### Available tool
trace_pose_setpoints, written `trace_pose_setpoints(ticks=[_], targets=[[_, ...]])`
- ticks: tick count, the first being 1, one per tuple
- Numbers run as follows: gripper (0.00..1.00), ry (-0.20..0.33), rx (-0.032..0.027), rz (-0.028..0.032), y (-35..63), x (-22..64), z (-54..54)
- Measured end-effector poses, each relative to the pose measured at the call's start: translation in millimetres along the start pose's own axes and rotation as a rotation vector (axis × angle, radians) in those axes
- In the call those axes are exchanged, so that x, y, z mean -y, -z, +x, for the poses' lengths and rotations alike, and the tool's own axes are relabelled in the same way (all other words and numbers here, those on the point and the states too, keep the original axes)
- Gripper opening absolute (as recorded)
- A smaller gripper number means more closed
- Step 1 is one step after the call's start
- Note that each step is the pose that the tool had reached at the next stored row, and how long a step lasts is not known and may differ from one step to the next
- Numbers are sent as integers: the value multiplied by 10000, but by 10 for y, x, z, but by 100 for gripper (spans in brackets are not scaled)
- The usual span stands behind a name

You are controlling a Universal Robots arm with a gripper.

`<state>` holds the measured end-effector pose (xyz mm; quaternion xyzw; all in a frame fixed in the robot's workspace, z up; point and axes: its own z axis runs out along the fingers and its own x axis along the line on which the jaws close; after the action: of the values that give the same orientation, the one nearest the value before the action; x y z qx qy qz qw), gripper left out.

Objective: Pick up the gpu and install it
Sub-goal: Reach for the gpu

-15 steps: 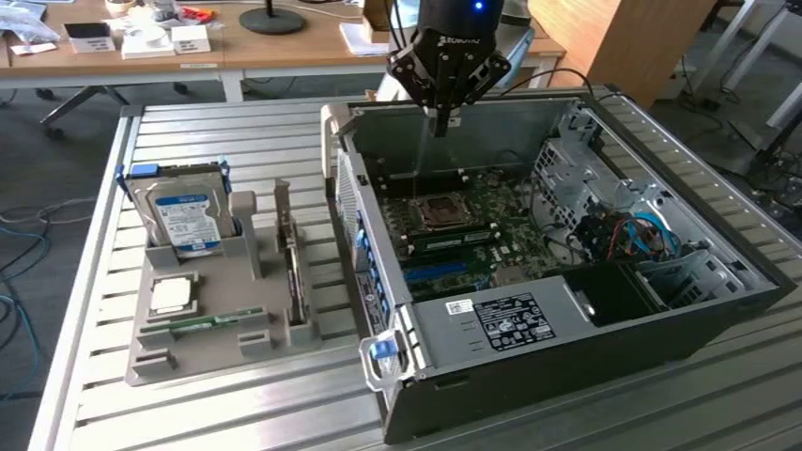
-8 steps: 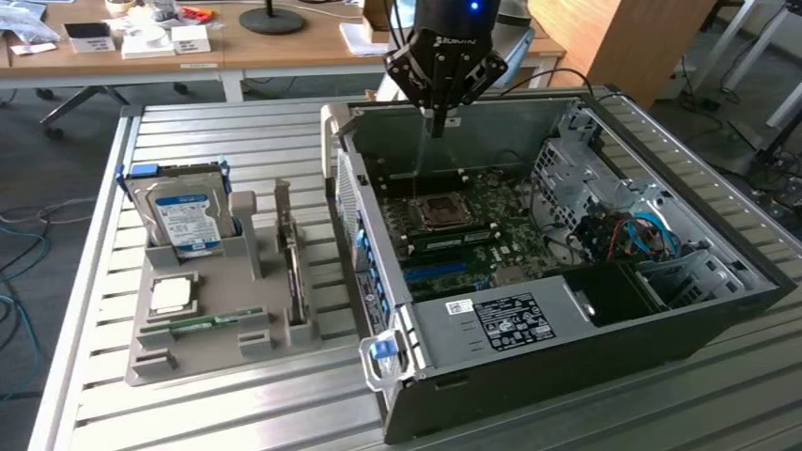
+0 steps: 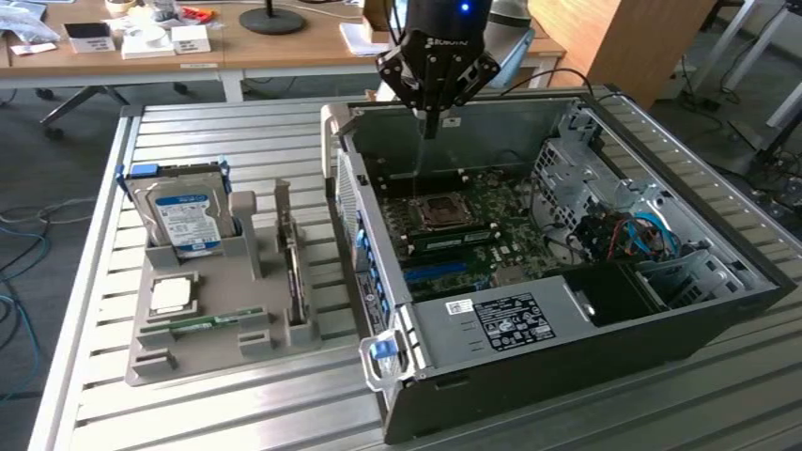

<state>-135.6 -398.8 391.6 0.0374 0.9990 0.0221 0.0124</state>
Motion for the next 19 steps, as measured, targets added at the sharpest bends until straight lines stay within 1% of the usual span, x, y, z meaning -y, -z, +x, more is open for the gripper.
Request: trace_pose_setpoints(ticks=[19], targets=[[11,0,-3,1,-21,22,273]])
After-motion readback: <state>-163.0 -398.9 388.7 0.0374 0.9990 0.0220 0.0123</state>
